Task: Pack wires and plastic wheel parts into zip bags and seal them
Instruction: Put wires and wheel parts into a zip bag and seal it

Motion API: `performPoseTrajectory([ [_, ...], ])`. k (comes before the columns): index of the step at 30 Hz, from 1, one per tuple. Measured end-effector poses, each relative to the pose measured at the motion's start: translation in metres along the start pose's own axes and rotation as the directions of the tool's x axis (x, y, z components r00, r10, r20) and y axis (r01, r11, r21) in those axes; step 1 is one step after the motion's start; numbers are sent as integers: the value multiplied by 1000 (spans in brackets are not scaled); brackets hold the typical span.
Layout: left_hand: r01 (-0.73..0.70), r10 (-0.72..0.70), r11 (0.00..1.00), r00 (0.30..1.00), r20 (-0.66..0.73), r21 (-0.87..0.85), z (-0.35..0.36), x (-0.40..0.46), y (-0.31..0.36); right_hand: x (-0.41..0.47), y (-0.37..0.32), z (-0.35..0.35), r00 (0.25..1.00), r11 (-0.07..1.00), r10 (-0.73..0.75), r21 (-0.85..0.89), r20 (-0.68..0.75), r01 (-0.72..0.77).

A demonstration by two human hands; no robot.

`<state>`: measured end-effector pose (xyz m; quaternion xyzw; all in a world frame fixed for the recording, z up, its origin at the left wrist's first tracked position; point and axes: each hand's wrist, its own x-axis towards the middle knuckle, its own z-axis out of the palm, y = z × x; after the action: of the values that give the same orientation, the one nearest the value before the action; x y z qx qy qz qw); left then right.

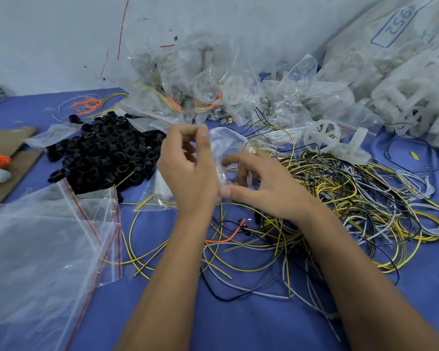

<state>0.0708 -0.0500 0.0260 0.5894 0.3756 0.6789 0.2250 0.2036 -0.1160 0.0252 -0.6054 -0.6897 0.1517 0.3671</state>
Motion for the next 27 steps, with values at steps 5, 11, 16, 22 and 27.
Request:
performPoseTrajectory([
  [5, 96, -96, 995, 995, 9, -13, -12, 17, -20, 5, 4, -1, 964, 999, -10, 34, -266, 20],
  [11, 127, -128, 989, 992, 16, 79, -20, 27, -31, 26, -7, -13, 917, 998, 43, 61, -396, -21],
  [16, 277, -279, 960, 959, 55, 45, -21, 30, -38, 70, -44, -56, 950, 995, -84, -69, -300, 66],
  [22, 345, -325, 934, 928, 181, -90, -22, 27, -38, 106, -91, -97, 977, 978, -206, -14, 62, 208],
  [27, 433, -283, 839, 865, 414, -329, -29, 38, -32, 101, -105, -116, 918, 793, -395, 518, 36, 321],
])
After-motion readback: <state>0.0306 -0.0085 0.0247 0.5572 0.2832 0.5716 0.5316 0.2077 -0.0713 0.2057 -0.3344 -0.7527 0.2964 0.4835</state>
